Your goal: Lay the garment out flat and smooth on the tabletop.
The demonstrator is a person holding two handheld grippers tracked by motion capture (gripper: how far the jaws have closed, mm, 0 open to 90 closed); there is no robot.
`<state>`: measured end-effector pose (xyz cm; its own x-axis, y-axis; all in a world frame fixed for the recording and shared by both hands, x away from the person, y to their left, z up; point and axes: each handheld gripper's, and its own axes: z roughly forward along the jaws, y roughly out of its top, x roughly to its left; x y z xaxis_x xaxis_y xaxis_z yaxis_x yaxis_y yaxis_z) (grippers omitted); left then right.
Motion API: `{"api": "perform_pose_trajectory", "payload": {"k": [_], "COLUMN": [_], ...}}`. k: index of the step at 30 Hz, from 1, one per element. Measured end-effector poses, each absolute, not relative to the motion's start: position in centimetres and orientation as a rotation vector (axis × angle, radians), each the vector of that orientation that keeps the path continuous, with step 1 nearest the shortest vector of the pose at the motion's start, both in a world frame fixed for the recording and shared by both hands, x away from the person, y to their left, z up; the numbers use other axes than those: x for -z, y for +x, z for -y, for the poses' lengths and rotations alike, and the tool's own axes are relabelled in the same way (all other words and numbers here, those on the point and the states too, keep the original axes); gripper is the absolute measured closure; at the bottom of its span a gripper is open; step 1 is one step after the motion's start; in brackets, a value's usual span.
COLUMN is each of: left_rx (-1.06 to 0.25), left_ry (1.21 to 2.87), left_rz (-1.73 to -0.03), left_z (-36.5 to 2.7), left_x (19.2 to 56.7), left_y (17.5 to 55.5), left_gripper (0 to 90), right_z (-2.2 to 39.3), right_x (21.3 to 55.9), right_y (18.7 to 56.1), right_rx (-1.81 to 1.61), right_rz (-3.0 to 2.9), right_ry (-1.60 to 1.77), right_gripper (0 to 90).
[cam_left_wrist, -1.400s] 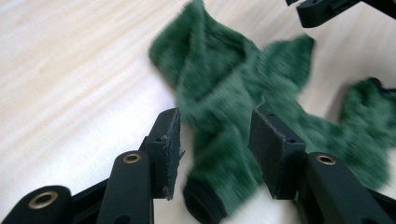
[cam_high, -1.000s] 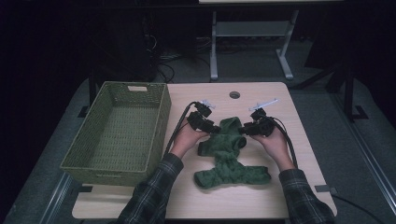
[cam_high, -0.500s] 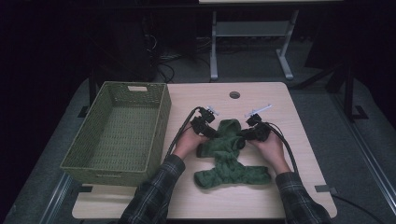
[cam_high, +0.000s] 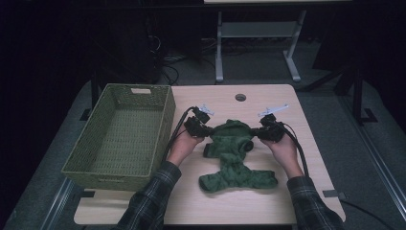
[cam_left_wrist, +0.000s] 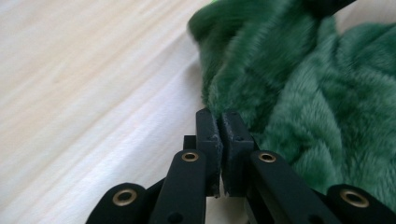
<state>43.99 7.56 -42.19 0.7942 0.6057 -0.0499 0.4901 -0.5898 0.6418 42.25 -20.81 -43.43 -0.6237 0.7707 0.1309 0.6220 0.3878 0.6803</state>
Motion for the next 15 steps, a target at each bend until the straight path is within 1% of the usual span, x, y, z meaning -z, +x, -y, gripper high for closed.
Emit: {"api": "perform_pose_trajectory", "payload": {"k": [2,6,10,15], "left_rx": [-0.227,-0.199,-0.207,-0.240], "left_ry": [2.300,2.282,2.275,2.271], "left_rz": [-0.830,-0.859,-0.888,-0.886], "left_z": [-7.6,-7.2,-6.7,-6.6], "left_x": [42.6,44.1,45.5,46.1], "left_y": [44.1,44.6,45.4,46.0], "left_gripper": [87.6,87.7,87.7,87.2], "right_z": [21.6,23.0,23.0,22.9], "right_x": [43.2,44.1,45.3,46.1], "right_y": [42.4,43.0,43.5,43.8], "right_rx": [-1.071,-1.063,-0.985,-0.943], "right_rz": [-2.417,-2.422,-2.445,-2.455], "right_ry": [1.245,1.307,1.308,1.306], "right_gripper": [88.5,88.8,88.9,88.9]}}
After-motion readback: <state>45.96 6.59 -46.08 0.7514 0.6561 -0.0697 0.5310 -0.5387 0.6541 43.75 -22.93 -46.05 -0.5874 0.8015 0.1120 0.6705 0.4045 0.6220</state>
